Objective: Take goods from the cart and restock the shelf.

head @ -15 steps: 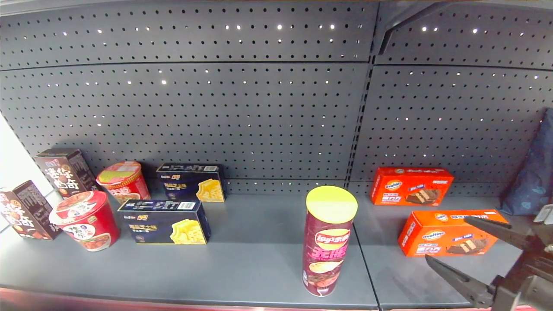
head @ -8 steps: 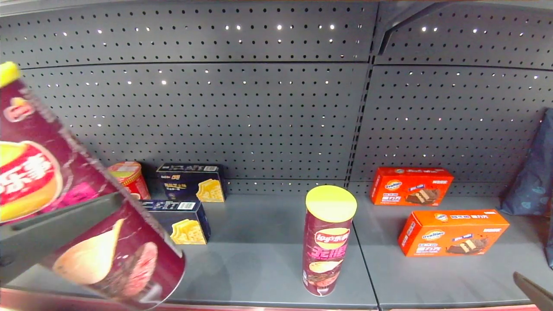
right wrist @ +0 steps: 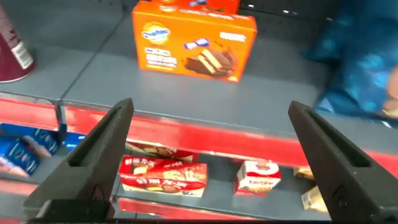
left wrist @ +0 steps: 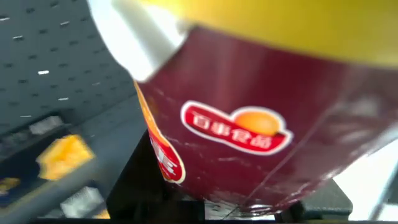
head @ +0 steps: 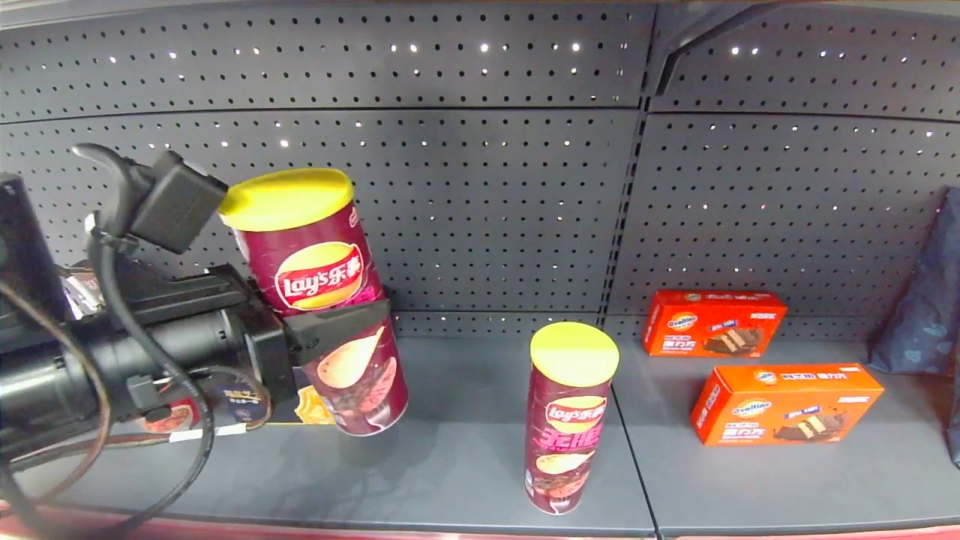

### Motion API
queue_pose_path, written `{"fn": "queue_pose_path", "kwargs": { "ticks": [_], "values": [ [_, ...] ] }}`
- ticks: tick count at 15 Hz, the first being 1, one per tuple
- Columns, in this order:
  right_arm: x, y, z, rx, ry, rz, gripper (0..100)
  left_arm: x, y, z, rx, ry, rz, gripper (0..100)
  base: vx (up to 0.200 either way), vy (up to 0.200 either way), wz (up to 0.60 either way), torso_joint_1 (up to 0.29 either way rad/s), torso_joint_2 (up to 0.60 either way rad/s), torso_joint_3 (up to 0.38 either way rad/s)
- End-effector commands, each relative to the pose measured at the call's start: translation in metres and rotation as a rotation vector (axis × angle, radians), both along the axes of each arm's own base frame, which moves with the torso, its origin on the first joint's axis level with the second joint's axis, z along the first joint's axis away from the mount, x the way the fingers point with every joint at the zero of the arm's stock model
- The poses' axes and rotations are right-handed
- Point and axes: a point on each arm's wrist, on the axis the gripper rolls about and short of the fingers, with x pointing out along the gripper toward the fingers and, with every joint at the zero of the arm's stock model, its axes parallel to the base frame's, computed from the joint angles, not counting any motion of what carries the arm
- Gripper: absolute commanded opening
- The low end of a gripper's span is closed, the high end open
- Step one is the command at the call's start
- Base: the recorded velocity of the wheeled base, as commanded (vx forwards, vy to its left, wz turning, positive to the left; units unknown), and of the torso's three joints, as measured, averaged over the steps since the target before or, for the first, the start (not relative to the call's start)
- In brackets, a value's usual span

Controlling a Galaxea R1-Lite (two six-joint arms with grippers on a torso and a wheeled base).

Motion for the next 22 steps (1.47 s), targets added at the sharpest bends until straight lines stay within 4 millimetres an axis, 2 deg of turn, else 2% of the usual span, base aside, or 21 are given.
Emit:
{"fn": "queue_pose_path", "kwargs": {
  "ticks": [1,4,5,7,8,10,14,16,22],
  "values": [
    [-0.009,-0.002,-0.003,0.018,-0.068,-0.018,100,0.051,0.006,-0.028,0.097,0.044,0.048,0,0.0,0.0,0.0,0.0,0.0,0.0],
    [-0.008,-0.002,-0.006,0.014,-0.056,-0.037,100,0.081,-0.005,-0.038,0.098,0.014,-0.013,0,0.0,0.0,0.0,0.0,0.0,0.0],
    [-0.006,-0.002,-0.011,0.013,-0.052,-0.04,100,0.105,-0.016,-0.045,0.072,-0.026,-0.088,0,0.0,0.0,0.0,0.0,0.0,0.0],
    [-0.004,-0.001,-0.014,0.015,-0.062,-0.046,100,0.125,-0.035,-0.05,0.064,-0.051,-0.13,0,0.0,0.0,0.0,0.0,0.0,0.0],
    [-0.004,-0.001,-0.015,0.014,-0.061,-0.053,100,0.128,-0.041,-0.05,0.061,-0.055,-0.146,0,0.0,0.0,0.0,0.0,0.0,0.0],
    [-0.002,-0.001,-0.018,0.014,-0.061,-0.06,100,0.144,-0.068,-0.055,0.05,-0.066,-0.203,0,0.0,0.0,0.0,0.0,0.0,0.0],
    [-0.001,-0.001,-0.02,0.015,-0.058,-0.054,100,0.164,-0.112,-0.06,0.016,-0.092,-0.308,0,0.0,0.0,0.0,0.0,0.0,0.0],
    [-0.001,-0.001,-0.021,0.015,-0.054,-0.054,100,0.169,-0.128,-0.061,-0.004,-0.091,-0.331,0,0.0,0.0,0.0,0.0,0.0,0.0],
    [0.0,-0.001,-0.025,0.015,-0.043,-0.051,100,0.181,-0.136,-0.08,0.004,-0.064,-0.336,0,0.0,0.0,0.0,0.0,0.0,0.0]
  ]
}}
